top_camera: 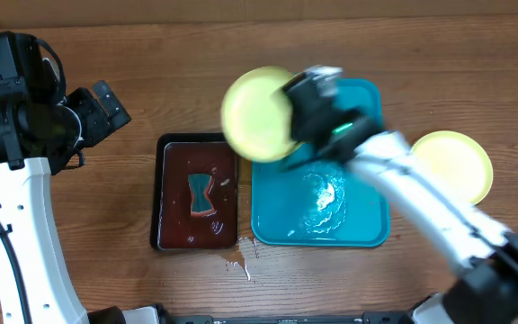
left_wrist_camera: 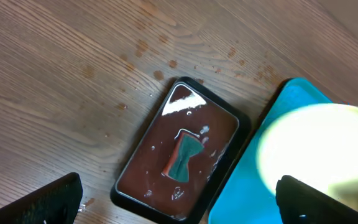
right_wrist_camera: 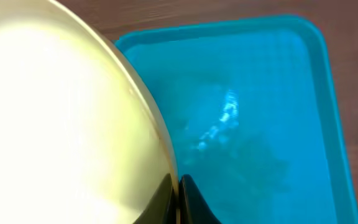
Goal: Clean dirty plates on tray and stack at the side
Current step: 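Carry the yellow plate right and stack it on the plate pile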
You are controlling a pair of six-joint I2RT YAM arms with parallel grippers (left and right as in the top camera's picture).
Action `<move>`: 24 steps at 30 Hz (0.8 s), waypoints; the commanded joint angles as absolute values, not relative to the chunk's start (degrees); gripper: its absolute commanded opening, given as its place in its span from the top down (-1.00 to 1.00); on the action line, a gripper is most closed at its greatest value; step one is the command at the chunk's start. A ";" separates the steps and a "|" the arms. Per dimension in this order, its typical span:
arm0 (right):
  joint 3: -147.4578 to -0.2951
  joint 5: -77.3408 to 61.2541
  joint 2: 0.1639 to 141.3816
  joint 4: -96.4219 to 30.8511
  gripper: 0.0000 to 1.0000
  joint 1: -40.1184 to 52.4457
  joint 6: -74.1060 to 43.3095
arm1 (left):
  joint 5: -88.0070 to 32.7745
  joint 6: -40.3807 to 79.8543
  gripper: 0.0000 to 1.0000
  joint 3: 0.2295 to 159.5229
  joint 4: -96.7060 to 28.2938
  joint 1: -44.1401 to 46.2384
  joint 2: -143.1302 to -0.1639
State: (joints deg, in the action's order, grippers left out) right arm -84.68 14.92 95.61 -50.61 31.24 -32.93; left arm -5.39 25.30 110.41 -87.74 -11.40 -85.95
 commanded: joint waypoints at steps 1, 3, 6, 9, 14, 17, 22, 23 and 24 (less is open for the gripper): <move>-87.53 -4.99 88.38 -53.19 0.93 18.92 -34.13 | -5.80 24.40 -0.99 111.09 -87.81 -11.60 -86.37; -87.50 -6.50 87.68 -56.60 0.93 10.04 -34.13 | -5.80 24.40 -1.00 111.09 -87.81 -11.60 -86.37; -87.29 -6.74 88.25 -62.41 0.93 -2.74 -33.78 | -5.80 24.40 -1.00 111.09 -87.81 -11.60 -86.37; -86.06 -6.74 89.71 -66.54 0.93 -14.28 -30.92 | -5.80 24.40 -1.00 111.09 -87.81 -11.60 -86.37; -79.53 -6.70 91.05 -67.70 0.92 -27.49 -28.51 | -5.80 24.40 -1.00 111.09 -87.81 -11.60 -86.37; -73.63 -6.72 91.11 -65.23 0.92 -32.29 -28.45 | -5.80 24.40 -1.00 111.09 -87.81 -11.60 -86.37; -65.76 -6.74 91.11 -58.89 0.92 -34.15 -28.45 | -5.80 24.40 -1.00 111.09 -87.81 -11.60 -86.37; -64.69 -6.74 91.11 -57.28 0.92 -33.95 -28.08 | -5.80 24.40 -1.00 111.09 -87.81 -11.60 -86.37; -63.94 -6.52 91.11 -56.10 0.92 -33.78 -28.05 | -5.82 24.40 -1.00 111.11 -87.81 -11.60 -86.37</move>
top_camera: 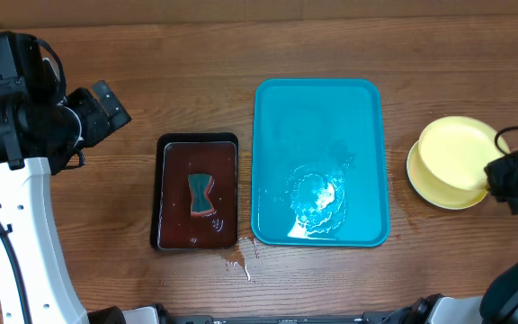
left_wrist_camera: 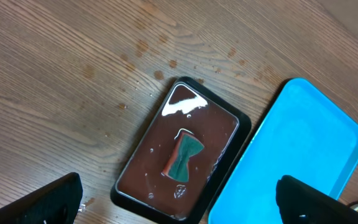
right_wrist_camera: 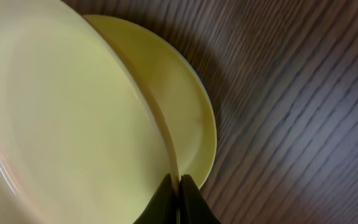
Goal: Clean dirty plates on tray and stack at the side
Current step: 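Carry the yellow plate right and stack it on the plate pile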
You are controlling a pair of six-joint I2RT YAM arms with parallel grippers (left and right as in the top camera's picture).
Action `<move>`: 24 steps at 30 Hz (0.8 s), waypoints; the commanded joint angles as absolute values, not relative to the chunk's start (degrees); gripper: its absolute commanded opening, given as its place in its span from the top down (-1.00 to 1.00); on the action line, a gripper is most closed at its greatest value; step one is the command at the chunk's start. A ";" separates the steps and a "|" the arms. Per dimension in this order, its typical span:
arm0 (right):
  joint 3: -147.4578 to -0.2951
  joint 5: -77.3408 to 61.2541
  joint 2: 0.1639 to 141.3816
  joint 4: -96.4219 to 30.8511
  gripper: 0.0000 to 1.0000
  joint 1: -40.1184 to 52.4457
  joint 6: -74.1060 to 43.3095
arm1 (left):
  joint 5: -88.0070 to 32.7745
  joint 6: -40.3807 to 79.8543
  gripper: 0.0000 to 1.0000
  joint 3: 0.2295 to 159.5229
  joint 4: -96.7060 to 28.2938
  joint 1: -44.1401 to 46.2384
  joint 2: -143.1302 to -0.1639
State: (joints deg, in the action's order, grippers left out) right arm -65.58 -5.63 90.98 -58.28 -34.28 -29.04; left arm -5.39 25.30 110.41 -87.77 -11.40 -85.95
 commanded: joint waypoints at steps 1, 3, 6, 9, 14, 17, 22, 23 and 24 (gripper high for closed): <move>-63.66 -6.57 91.11 -55.46 0.81 -33.76 -28.05 | -5.80 24.40 -1.00 111.09 -87.81 -11.60 -86.37; -63.81 -8.03 91.07 -54.74 0.42 -33.76 -28.01 | -5.80 24.40 -1.00 111.09 -87.81 -11.60 -86.37; -65.98 -11.07 90.52 -57.67 0.02 -33.71 -27.59 | -5.82 24.40 -1.00 111.09 -87.81 -11.60 -86.37; -69.28 -14.17 88.09 -60.95 -0.06 -32.77 -24.93 | -5.80 24.40 -1.00 111.09 -87.81 -11.62 -86.37; -75.90 -24.88 79.55 -67.57 -0.08 -26.63 -15.75 | -5.80 24.40 -1.00 111.09 -87.81 -11.60 -86.37; -78.87 -32.60 72.69 -68.95 -0.08 -19.79 -9.02 | -5.80 24.40 -0.99 111.09 -87.81 -11.60 -86.37; -80.12 -33.98 61.12 -66.41 -1.00 -4.19 -7.03 | -5.80 24.40 -0.99 111.09 -87.81 -11.60 -86.37; -80.12 -34.04 59.59 -66.22 -1.00 -1.87 -7.49 | -5.80 24.40 -1.00 111.09 -87.81 -11.62 -86.37; -80.12 -34.26 58.28 -66.13 -1.00 0.23 -7.94 | -5.80 24.40 -0.99 111.09 -87.81 -11.62 -86.37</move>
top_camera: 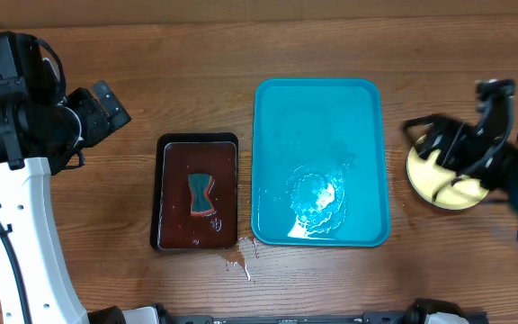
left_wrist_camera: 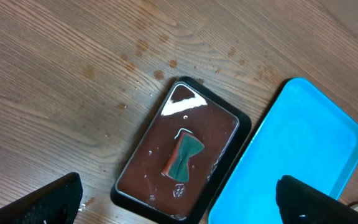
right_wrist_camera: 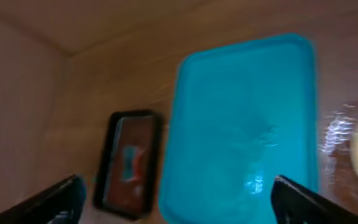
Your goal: Clean dirty plates on tray and stack at the side
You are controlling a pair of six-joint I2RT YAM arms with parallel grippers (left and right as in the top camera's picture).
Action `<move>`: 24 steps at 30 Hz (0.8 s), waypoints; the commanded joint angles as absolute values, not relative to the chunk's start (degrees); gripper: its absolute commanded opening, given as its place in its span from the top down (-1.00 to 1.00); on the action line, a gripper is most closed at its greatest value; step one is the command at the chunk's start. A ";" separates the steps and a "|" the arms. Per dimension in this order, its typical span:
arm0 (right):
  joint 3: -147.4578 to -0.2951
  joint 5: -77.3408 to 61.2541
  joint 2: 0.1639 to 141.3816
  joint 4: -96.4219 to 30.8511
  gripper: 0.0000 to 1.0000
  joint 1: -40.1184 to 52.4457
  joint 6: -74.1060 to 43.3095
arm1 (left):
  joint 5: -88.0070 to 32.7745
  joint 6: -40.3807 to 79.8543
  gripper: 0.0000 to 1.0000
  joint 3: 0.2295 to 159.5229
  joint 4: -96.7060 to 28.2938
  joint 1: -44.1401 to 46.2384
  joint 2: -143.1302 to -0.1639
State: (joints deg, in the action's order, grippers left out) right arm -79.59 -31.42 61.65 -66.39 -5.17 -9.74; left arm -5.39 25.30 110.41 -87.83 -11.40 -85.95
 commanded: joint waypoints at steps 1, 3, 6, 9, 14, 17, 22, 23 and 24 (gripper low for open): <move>-80.12 -34.20 56.93 -66.19 -1.00 2.44 -7.86 | -5.80 24.40 -0.99 111.09 -87.81 -11.62 -86.37; -80.12 -34.22 55.16 -66.35 -1.00 5.23 -7.86 | -5.80 24.40 -1.00 111.09 -87.81 -11.60 -86.37; -80.12 -34.17 53.87 -66.35 -1.00 7.09 -7.86 | -5.80 24.40 -1.00 111.09 -87.81 -11.62 -86.37; -80.12 -32.84 53.74 -66.48 -1.00 7.01 -7.81 | -5.80 24.40 -1.00 111.11 -87.81 -11.60 -86.37; -79.99 -23.03 53.08 -64.45 -1.00 7.29 -7.14 | -5.80 24.40 -1.00 111.09 -87.81 -11.62 -86.37; -78.41 -12.84 50.74 -59.61 -1.00 7.42 -7.16 | -5.80 24.40 -1.00 111.09 -87.81 -11.62 -86.37; -68.23 -1.89 41.85 -47.70 -1.00 7.42 -7.18 | -5.80 24.40 -1.00 111.09 -87.81 -11.42 -86.37; -65.43 -1.41 39.51 -45.63 -1.00 7.33 -7.18 | -5.80 24.40 -0.99 111.09 -87.81 -11.22 -86.39; -62.48 -0.89 37.01 -43.53 -1.00 7.27 -7.18 | -5.80 24.40 -1.00 111.09 -87.81 -11.22 -86.48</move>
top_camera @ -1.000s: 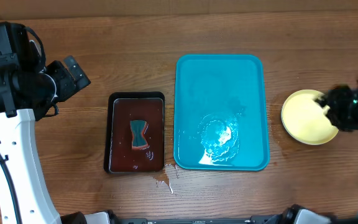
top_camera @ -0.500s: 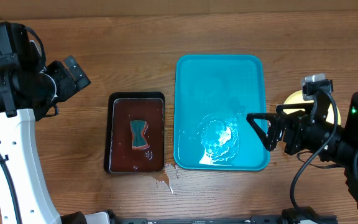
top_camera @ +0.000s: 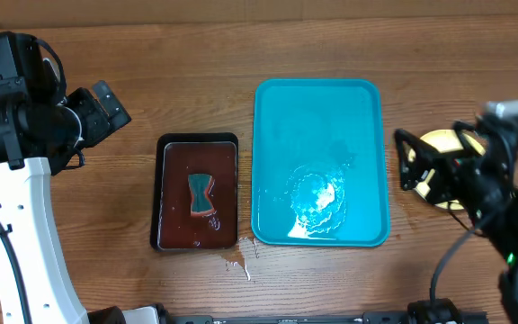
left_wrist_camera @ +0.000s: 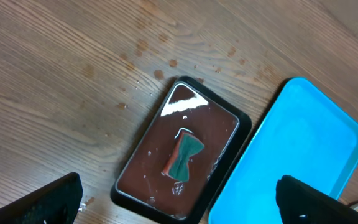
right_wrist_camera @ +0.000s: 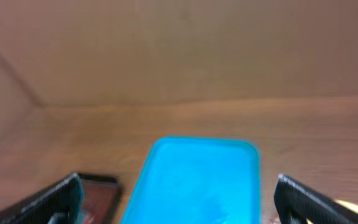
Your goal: Clean dirty plates on tray and stack at the side
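Observation:
The blue tray (top_camera: pixel 317 117) lies mid-table, wet, with no plate on it. Two yellow plates (top_camera: pixel 441 140) are stacked on the wood to its right, mostly hidden under my right arm; a sliver of the stack (right_wrist_camera: pixel 353 209) shows in the right wrist view. My right gripper (top_camera: pixel 408 162) is open and holds nothing, above the stack's left edge and facing the tray (right_wrist_camera: pixel 197 180). My left gripper (top_camera: pixel 106 103) hangs open at the far left, high above the table, looking down on the basin (left_wrist_camera: pixel 179 149).
A black basin (top_camera: pixel 196 144) of brown water with a green sponge (top_camera: pixel 202 193) in it sits left of the tray. Drops of water lie on the wood at the basin's front corner (top_camera: pixel 236 263). A cardboard wall (right_wrist_camera: pixel 179 50) runs along the back.
My right gripper, still open, has tilted up: its camera looked down on the tray and basin, and now faces the back wall. The left arm has not moved.
My right gripper first held a yellow plate over the tray's far left corner. Then it held that plate on the other yellow plate at the right. After that it was open and the plate lay on the stack. Now it is open above the stack.

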You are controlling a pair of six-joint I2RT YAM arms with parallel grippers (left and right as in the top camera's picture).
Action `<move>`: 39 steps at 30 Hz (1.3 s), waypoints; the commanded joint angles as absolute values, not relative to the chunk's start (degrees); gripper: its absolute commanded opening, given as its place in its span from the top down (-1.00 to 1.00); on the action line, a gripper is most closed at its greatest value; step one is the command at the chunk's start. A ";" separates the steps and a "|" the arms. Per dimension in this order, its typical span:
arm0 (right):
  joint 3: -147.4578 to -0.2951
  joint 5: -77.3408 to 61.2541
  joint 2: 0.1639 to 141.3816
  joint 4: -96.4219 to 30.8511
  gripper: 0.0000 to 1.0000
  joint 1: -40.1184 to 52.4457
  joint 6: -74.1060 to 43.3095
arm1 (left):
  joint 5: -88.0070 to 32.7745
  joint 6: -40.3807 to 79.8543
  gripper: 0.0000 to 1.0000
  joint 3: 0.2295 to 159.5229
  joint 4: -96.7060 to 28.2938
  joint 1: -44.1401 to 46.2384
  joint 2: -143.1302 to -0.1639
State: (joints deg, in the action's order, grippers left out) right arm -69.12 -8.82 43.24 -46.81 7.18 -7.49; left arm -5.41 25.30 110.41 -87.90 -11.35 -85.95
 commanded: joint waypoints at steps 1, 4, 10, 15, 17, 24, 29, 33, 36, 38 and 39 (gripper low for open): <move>-59.53 -0.16 34.46 -41.50 -1.00 7.16 -7.18 | -5.80 24.40 -1.00 111.09 -87.81 -11.25 -86.54; -50.96 -0.01 26.87 -37.01 -1.00 5.96 -7.18 | -5.82 24.40 -1.00 111.09 -87.83 -11.22 -86.59; -35.14 -0.30 13.67 -31.09 -1.00 1.54 -7.66 | -5.80 24.40 -1.00 111.09 -87.81 -11.22 -86.78; -23.42 -1.83 4.60 -23.46 -1.00 -0.67 -7.66 | -5.80 24.40 -1.00 111.09 -87.81 -11.25 -86.78; -19.03 -2.66 1.50 -20.01 -1.00 -1.23 -7.66 | -5.80 24.40 -1.00 111.09 -87.81 -11.22 -86.78; -8.43 -3.11 0.16 -8.69 -1.00 -1.56 -7.66 | -5.80 24.40 -0.99 111.09 -87.81 -11.22 -86.78; -0.78 -3.09 0.16 2.52 -1.00 -1.56 -7.66 | -5.80 24.40 -1.00 111.09 -87.81 -11.22 -86.78; -0.45 -3.03 0.16 2.39 -1.00 -1.56 -7.44 | -5.80 24.40 -1.00 111.09 -87.81 -11.22 -86.78; -0.45 -3.07 0.16 1.76 -1.00 -1.56 -7.42 | -5.80 24.40 -0.99 111.09 -87.81 -11.22 -86.78; -0.45 -3.07 0.16 0.21 -1.00 -1.56 -7.42 | -5.80 24.40 -1.00 111.09 -87.81 -11.22 -86.78; -0.45 -3.07 0.16 -0.97 -1.00 -1.56 -7.42 | -5.80 24.40 -1.00 111.09 -87.81 -11.22 -86.78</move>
State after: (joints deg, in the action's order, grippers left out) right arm -1.04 -2.76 0.67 0.25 -1.15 -7.44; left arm -5.41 25.30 110.41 -87.90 -11.35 -86.39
